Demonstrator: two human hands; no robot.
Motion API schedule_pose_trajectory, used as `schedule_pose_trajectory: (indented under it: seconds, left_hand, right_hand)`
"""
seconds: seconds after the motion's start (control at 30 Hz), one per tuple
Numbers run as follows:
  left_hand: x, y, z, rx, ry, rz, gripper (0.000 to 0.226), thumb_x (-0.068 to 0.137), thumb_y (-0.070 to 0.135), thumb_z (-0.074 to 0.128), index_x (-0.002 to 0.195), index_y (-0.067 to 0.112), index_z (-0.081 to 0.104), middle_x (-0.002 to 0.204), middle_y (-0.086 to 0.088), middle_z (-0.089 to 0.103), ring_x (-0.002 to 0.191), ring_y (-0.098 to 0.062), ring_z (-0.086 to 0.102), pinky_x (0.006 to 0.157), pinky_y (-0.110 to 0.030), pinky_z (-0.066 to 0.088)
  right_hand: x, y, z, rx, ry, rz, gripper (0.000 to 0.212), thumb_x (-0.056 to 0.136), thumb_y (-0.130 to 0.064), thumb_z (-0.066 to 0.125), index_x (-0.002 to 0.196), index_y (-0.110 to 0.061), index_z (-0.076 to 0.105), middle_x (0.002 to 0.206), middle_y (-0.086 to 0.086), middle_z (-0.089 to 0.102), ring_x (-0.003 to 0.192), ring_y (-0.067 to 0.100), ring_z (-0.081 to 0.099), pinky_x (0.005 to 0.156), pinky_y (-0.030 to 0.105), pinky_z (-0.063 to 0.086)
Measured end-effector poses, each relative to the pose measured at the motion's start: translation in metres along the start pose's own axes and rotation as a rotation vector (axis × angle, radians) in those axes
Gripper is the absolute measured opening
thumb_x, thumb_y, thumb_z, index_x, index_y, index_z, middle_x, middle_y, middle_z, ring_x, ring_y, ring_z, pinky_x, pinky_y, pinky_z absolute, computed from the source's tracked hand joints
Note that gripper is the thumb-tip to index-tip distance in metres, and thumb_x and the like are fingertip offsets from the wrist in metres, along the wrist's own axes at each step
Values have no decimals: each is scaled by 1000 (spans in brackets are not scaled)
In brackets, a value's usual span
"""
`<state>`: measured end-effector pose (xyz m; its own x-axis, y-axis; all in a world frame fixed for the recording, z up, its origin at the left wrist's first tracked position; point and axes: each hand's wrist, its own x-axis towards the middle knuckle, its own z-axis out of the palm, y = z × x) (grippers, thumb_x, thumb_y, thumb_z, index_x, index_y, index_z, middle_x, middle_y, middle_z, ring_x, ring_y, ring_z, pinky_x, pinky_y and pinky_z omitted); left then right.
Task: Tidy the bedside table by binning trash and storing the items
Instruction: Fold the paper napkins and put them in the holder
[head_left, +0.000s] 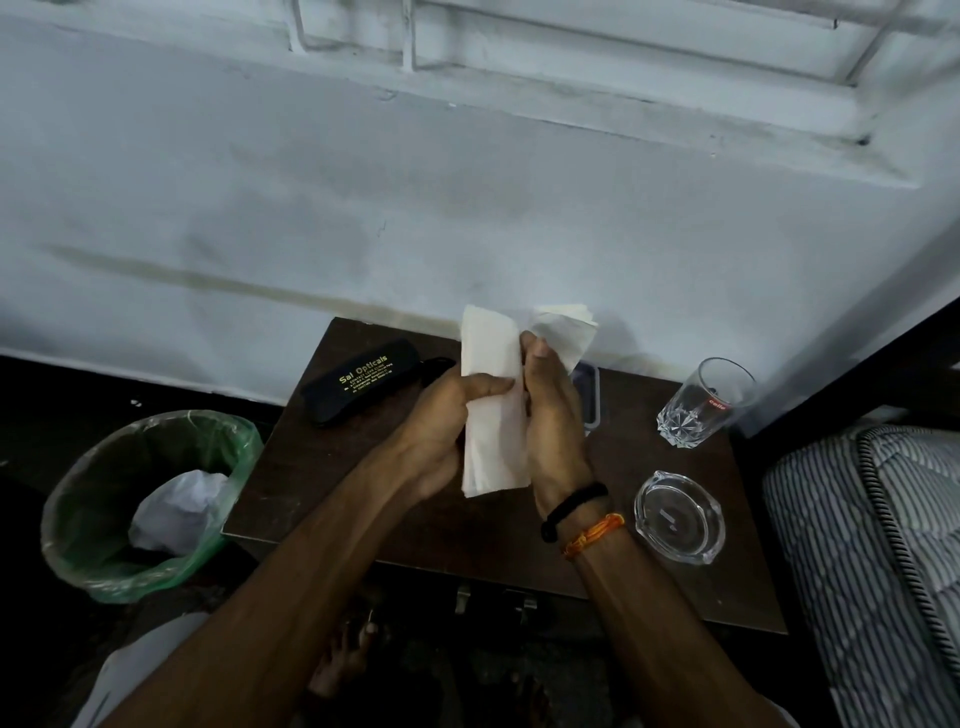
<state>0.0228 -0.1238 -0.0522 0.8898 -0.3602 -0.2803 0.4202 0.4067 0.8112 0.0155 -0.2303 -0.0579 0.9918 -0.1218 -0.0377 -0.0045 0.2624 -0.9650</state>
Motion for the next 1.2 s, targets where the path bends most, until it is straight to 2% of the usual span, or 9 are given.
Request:
schedule_pose_trajectory:
  seconds: [0.07,0.2,0.43,0.57,0.7,0.8,0.93,1.07,1.2]
  left_hand:
    - [-2,4,-4,-20,-47,-21,44,77,12,67,121,10,67,109,-18,71,93,-31,70,83,-47,58]
    - [-1,8,-10,96,-123,55,37,74,2,67,109,12,72,99,-16,73,86,-27,72,71,-38,60]
    - [-4,10,-9,326,-227,16,41,78,-12,63,117,-3,62,112,-34,65,98,-40,65,93,-53,53]
    - [-3,10,-12,428,-259,-49,38,75,-7,65,113,-7,64,110,-34,66,96,-37,67,93,-51,53]
    - [2,4,-17,513,-267,-78,36,73,-8,65,105,7,70,98,-10,75,93,-22,72,85,-36,59]
    - [10,-6,-22,705,-149,-73,49,80,-3,71,124,14,60,116,-8,70,111,-26,65,97,-44,54]
    - [17,-19,-34,868,-185,26,46,85,2,71,111,38,62,105,17,68,104,-3,63,86,-18,51]
    - [25,-29,-51,1062,-129,92,53,81,14,79,130,20,59,125,-1,66,114,-15,61,101,-37,50]
    - [24,-37,-61,1211,-132,131,65,79,23,81,138,19,54,133,2,59,113,-5,51,91,-19,42]
  right_hand:
    - [2,-6,-8,-65,42,-15,41,88,-50,60,119,-23,64,120,3,70,106,19,69,85,43,59]
    - [2,-19,-18,-85,-24,7,52,80,-42,76,126,-24,61,117,2,70,81,6,67,54,20,51]
    - [1,-41,-32,-357,-186,-276,76,75,-18,84,142,-32,50,124,0,64,111,17,65,83,35,60]
    - [0,-42,-38,-609,-244,-293,61,79,-22,82,135,-24,59,128,-5,63,117,13,60,89,39,59]
    - [2,-39,-44,-850,-313,-329,62,82,-29,80,139,-28,55,131,-12,61,117,-7,53,94,13,48]
    - [5,-34,-47,-1004,-319,-340,68,79,-27,80,141,-31,52,134,-15,58,111,-18,45,95,-1,32]
    - [4,-25,-48,-1116,-322,-349,54,75,-21,81,127,-26,65,125,-8,68,113,3,57,100,27,47]
    - [4,-20,-46,-1222,-361,-378,44,76,-21,79,119,-23,70,116,-4,71,108,15,64,94,31,50]
    - [0,-12,-39,-1300,-447,-291,54,81,-19,75,132,-24,61,130,-1,65,120,19,58,105,37,46]
